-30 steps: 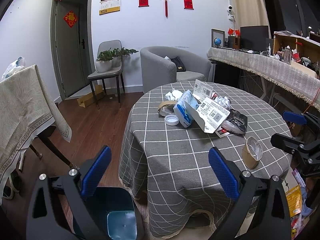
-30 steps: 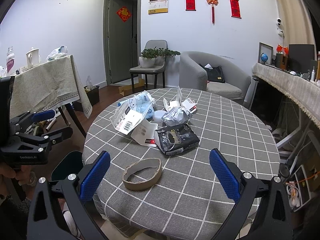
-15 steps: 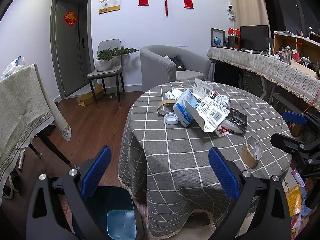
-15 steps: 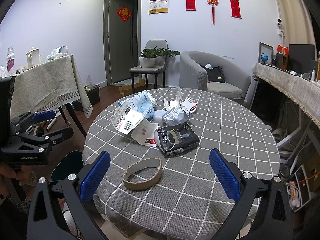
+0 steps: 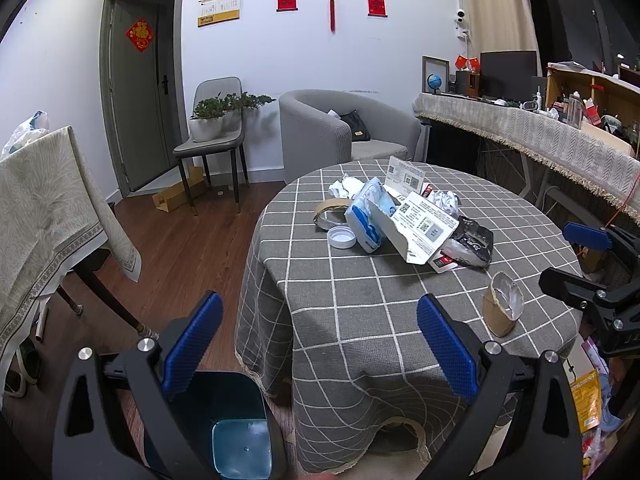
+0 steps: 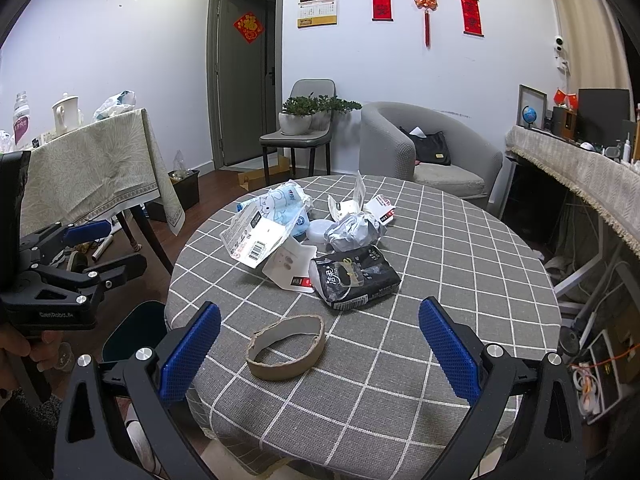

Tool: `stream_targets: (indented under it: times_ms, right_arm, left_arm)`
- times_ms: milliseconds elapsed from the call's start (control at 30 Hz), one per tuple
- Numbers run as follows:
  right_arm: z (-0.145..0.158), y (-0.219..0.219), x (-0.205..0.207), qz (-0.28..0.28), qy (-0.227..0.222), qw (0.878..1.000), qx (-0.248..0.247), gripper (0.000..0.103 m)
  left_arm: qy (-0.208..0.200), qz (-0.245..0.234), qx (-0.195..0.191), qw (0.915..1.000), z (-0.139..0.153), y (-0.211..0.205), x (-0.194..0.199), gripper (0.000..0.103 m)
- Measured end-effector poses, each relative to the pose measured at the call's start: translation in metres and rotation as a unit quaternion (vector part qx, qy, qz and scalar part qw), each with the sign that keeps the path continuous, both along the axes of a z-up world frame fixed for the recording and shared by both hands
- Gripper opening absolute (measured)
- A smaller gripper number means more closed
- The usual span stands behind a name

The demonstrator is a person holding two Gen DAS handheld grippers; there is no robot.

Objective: Collect trash

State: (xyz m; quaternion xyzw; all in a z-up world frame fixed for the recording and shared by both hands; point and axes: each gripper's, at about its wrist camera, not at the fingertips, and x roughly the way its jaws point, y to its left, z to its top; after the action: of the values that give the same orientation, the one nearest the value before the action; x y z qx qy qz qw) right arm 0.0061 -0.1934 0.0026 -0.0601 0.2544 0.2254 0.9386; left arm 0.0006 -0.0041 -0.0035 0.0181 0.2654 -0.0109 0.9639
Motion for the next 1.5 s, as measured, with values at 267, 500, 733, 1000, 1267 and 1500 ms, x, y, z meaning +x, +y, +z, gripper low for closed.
stream_targets:
  times_ms: [267,500,733,1000,1267,1500]
  right_arm:
    - [-0.006,0.005,0.001,0.01,0.007,1.0,0.0,0.1]
    - [-0.01,0.006,0.004,0.007,0.019,1.0,-0.002,0.1]
    - [-0.013,0.008,0.007,0.015,0.032,0.999,0.005,0.1]
    - [-0.022,0.02,0.01,0.031,0.049,0.998,-0.004,0.083]
    - [-0.037,0.028,0.015,0.021,0.063,0.998,-0.014,0.065]
    - [-0.044,0.027,0.019,0.013,0.066,0.998,-0.019,0.052]
  left_arm:
    - [-0.005,-0.01,-0.003,0.9999,0.002,-0.003,-0.003,0.099]
    - [-0.009,-0.021,0.011,0.9997,0.004,-0.007,-0.004,0.098]
    - [-0.002,-0.031,0.012,0.9994,0.003,-0.012,0.001,0.09]
    - [-0.007,-0.029,0.006,0.9995,0.007,-0.011,0.004,0.087]
    - [-0.012,-0.044,0.003,0.999,0.015,-0.017,0.007,0.08]
    - [-0.008,-0.061,0.014,0.998,0.015,-0.03,0.011,0.064]
